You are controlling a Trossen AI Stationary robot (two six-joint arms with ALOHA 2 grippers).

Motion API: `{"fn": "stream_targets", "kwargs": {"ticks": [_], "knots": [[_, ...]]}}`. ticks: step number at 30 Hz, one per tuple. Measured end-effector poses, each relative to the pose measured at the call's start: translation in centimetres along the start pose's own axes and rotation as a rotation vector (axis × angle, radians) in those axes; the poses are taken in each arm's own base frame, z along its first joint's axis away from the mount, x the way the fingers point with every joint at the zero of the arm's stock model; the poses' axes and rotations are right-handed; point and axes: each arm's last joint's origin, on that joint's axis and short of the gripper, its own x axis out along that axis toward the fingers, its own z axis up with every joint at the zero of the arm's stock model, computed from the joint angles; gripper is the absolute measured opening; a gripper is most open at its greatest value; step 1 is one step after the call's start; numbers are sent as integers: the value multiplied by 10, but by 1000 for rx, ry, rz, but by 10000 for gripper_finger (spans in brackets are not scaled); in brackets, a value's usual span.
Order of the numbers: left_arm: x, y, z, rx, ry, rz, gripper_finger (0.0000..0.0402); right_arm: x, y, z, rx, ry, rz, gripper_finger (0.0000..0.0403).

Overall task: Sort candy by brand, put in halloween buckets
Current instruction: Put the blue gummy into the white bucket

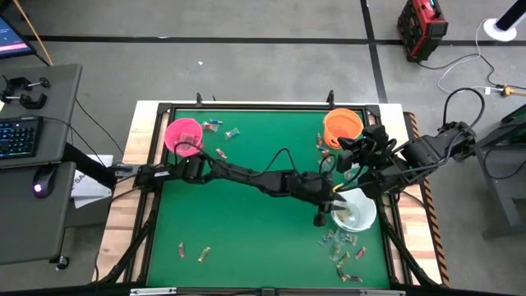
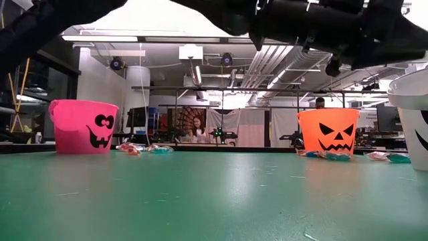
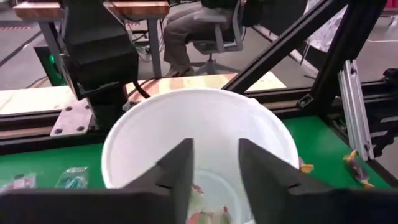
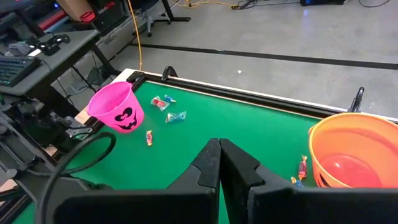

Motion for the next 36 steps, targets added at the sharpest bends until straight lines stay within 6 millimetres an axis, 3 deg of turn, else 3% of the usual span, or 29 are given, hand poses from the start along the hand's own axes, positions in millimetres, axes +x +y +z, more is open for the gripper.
{"fn": "stream_targets", "kwargs": {"ticks": [5,8,11,15,18,23,27,32,36], "knots": [[-23,16,14,-15,165,43,191,0,0,0,-3,4,-1,0],[-55,39,28,28,350,98,211,0,-1,0,-7,6,-3,0],[-88,71,30,18,547,136,218,0,-1,0,-9,6,-5,0],[-129,121,-1,-126,769,188,218,0,-1,0,-10,5,-5,0],[-165,152,-24,-247,832,246,218,0,-1,0,-14,5,-8,0],[-238,176,-58,-373,952,382,218,0,-1,-1,-17,5,-9,0],[-287,192,-68,-391,1013,518,218,0,-1,-1,-19,-2,-11,0],[-317,220,-91,-488,1091,554,218,1,-1,0,-18,-20,-15,0],[-323,232,-102,-575,1070,517,218,3,-1,1,-10,-23,-27,0]]}}
